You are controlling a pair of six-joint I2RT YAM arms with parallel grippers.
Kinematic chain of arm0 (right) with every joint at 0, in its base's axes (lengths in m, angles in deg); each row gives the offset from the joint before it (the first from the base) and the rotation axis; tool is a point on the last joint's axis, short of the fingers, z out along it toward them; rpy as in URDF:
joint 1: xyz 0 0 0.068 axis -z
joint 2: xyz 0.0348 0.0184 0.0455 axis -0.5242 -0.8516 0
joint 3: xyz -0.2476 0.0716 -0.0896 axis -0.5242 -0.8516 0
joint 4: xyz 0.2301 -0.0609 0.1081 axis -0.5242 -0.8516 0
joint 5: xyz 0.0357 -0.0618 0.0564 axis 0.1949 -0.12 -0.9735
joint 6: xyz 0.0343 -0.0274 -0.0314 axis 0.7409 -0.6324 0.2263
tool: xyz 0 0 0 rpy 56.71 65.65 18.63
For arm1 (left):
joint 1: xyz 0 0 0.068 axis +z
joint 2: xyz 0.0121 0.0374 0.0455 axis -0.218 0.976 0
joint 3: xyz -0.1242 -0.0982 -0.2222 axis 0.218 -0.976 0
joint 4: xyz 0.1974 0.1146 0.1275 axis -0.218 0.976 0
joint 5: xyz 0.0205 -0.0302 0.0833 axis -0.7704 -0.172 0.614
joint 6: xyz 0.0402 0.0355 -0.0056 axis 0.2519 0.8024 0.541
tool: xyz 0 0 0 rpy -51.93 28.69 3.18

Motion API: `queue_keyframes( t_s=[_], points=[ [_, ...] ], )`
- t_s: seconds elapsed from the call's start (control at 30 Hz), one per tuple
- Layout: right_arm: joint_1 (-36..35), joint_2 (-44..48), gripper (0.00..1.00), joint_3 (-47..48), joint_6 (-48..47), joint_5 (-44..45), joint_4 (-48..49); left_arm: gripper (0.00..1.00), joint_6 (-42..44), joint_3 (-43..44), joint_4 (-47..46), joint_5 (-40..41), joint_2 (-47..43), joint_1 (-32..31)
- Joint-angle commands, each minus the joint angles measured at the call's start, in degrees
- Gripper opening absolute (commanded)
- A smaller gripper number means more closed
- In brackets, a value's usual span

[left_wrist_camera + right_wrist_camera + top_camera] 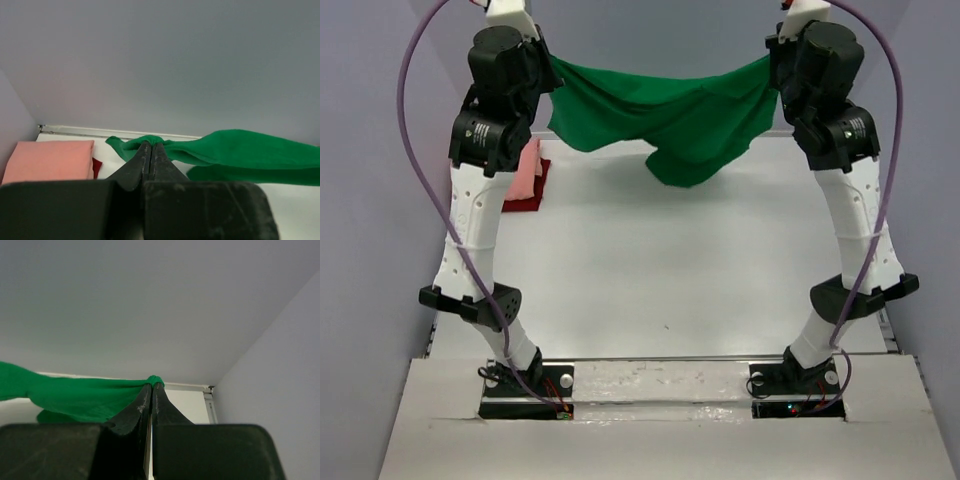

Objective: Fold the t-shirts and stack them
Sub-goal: Flatten out the tshirt

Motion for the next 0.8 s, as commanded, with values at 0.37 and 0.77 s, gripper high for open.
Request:
queue_keyframes(
  t_s=[0.37, 0.77],
  points=[
    [-0.7, 19.7, 0.0, -38.6, 20.7, -10.3, -4.4, 0.0, -8.8, -52.5, -12.3, -4.9, -22.7, 1.2],
    [-1.3, 36.4, 0.0, -57.2, 34.4, -13.4, -14.1, 0.0, -12.1, -76.2, -13.5, -6.3, -34.3, 2.5]
  ],
)
